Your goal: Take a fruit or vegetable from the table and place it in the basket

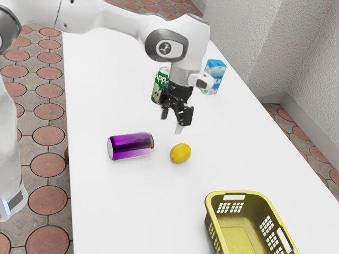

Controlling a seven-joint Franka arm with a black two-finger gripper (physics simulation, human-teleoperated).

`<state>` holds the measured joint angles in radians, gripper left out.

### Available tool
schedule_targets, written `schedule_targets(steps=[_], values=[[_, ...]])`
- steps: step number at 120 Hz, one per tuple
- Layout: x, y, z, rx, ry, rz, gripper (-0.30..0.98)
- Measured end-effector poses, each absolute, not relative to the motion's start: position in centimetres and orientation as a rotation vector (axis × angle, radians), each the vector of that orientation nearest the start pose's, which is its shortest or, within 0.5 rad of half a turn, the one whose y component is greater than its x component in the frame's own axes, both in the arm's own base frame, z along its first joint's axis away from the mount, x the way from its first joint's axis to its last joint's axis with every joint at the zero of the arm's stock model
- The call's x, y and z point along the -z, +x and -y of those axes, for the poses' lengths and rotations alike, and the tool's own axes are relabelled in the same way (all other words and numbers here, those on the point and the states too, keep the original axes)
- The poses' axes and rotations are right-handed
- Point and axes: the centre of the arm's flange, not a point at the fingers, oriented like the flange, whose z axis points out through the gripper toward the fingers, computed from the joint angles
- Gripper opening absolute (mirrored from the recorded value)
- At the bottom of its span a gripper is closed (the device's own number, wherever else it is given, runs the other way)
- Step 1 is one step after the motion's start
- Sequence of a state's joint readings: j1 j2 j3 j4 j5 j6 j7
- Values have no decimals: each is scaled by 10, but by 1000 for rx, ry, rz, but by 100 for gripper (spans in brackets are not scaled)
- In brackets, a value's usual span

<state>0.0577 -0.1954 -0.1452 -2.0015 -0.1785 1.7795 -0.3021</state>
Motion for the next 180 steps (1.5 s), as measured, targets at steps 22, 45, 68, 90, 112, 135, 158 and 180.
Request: schedule_targets(steps=[22, 45, 68, 90, 112, 135, 158, 180], values=[[-529, 483, 94, -115, -3220, 497, 69], [-530, 492, 95, -86, -3178, 584, 69], [-522, 526, 89, -47, -3144, 632, 69], [-491, 541, 85, -90, -3131, 692, 69], [-462, 540, 84, -138, -3131, 758, 69], [-453, 540, 82, -132, -3127, 805, 69], [-451, 547, 82, -77, -3122, 816, 69], [-437, 551, 80, -86, -3114, 837, 69]])
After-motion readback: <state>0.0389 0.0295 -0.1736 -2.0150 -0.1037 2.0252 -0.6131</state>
